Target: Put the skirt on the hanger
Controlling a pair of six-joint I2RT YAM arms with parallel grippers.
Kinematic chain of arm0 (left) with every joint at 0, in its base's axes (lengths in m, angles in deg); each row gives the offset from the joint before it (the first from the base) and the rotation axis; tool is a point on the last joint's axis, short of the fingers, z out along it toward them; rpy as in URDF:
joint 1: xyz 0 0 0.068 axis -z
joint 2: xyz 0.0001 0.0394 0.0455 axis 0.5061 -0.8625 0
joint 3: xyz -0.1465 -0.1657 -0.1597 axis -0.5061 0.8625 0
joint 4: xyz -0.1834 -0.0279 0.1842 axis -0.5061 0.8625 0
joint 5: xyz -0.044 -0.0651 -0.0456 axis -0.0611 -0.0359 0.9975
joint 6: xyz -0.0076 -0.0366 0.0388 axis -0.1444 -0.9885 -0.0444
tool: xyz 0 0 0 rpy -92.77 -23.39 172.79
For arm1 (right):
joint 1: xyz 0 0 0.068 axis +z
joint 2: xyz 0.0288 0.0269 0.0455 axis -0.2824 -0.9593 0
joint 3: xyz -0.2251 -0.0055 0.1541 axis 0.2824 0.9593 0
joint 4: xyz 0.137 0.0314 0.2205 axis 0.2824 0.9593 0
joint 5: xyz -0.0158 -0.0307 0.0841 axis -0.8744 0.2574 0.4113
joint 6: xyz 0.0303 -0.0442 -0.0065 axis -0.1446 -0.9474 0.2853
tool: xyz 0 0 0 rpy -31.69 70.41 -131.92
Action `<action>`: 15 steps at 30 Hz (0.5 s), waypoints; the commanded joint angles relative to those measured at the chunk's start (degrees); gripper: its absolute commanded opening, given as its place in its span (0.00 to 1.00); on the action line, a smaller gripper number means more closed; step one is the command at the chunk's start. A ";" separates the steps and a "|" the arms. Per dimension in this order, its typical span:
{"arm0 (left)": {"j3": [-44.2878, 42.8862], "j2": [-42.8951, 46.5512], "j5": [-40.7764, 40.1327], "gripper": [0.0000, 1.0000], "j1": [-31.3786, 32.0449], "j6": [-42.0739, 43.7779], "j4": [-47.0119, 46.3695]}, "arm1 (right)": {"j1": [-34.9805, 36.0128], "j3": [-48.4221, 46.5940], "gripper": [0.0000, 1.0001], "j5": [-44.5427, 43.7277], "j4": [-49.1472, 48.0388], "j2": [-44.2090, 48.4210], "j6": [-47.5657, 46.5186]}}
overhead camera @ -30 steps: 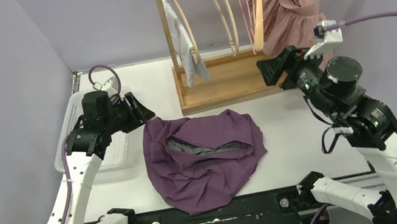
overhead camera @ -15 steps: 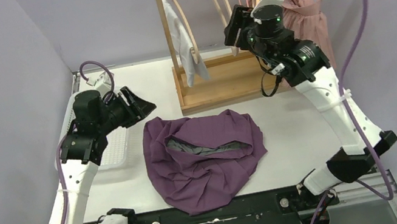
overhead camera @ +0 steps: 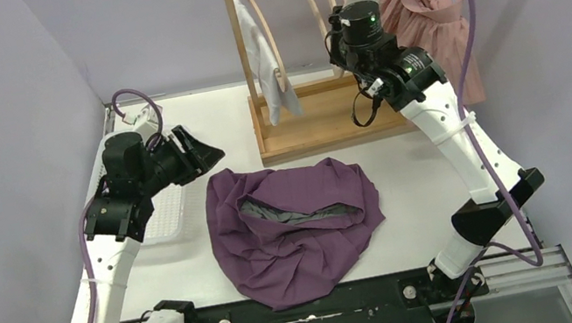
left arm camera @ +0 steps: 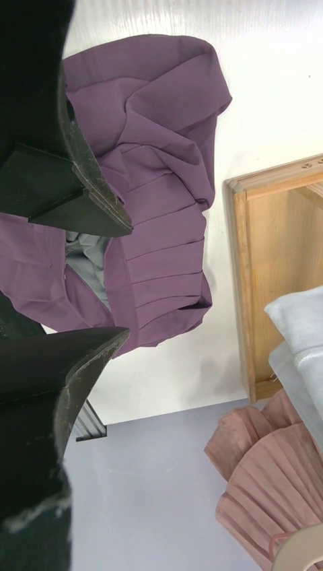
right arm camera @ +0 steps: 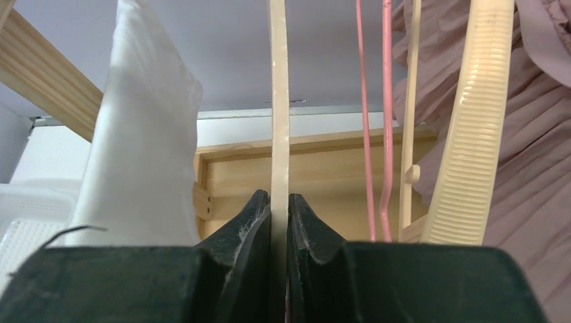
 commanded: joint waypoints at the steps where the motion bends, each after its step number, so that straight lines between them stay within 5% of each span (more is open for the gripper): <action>1: -1.32 1.61 0.23 0.51 -0.18 0.83 -2.11 | 1.08 -2.27 0.00 -2.92 -6.25 3.56 -6.30; 15: -1.68 2.29 -0.03 0.51 -0.12 0.81 -2.18 | 1.43 10.90 0.00 2.48 -14.17 14.95 -8.73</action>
